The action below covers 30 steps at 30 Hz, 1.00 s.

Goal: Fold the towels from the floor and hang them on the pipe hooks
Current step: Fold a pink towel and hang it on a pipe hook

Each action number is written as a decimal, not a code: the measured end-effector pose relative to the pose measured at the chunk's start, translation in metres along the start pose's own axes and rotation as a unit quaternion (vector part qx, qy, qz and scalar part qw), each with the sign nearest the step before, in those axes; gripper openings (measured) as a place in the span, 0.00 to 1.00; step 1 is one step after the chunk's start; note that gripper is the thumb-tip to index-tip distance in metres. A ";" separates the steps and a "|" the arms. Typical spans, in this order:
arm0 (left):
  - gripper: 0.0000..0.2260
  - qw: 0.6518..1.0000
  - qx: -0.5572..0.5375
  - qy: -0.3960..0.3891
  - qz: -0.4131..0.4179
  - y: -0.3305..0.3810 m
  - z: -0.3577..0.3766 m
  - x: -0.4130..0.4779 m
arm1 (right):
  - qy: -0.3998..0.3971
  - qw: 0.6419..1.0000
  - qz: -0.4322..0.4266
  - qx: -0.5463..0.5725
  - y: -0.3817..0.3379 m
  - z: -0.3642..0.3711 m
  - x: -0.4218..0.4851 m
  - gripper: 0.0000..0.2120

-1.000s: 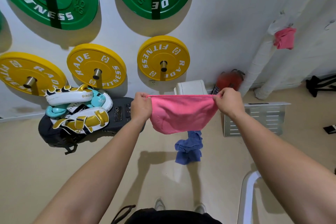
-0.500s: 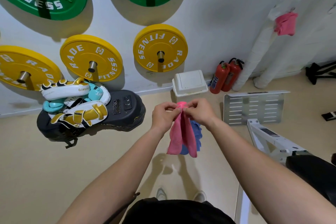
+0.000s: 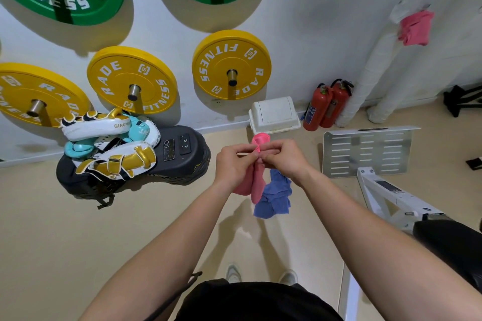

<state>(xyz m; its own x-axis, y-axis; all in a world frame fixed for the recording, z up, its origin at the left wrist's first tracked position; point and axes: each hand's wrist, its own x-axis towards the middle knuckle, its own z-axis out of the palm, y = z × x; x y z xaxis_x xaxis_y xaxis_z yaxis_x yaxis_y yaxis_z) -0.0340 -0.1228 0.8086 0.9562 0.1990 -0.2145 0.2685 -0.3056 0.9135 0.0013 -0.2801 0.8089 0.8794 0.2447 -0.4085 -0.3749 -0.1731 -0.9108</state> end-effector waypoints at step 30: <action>0.07 0.991 0.108 0.052 0.054 -0.008 -0.054 0.017 | 0.000 0.906 -0.118 -0.407 -0.032 -0.027 -0.007 0.01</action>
<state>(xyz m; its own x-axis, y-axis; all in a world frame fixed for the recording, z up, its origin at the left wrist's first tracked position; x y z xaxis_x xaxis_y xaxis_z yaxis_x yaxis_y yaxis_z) -0.0267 -0.0664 0.8162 0.9664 0.2465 -0.0726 0.1953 -0.5211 0.8309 0.0149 -0.3026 0.8426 0.9072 0.3660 -0.2076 0.1637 -0.7616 -0.6270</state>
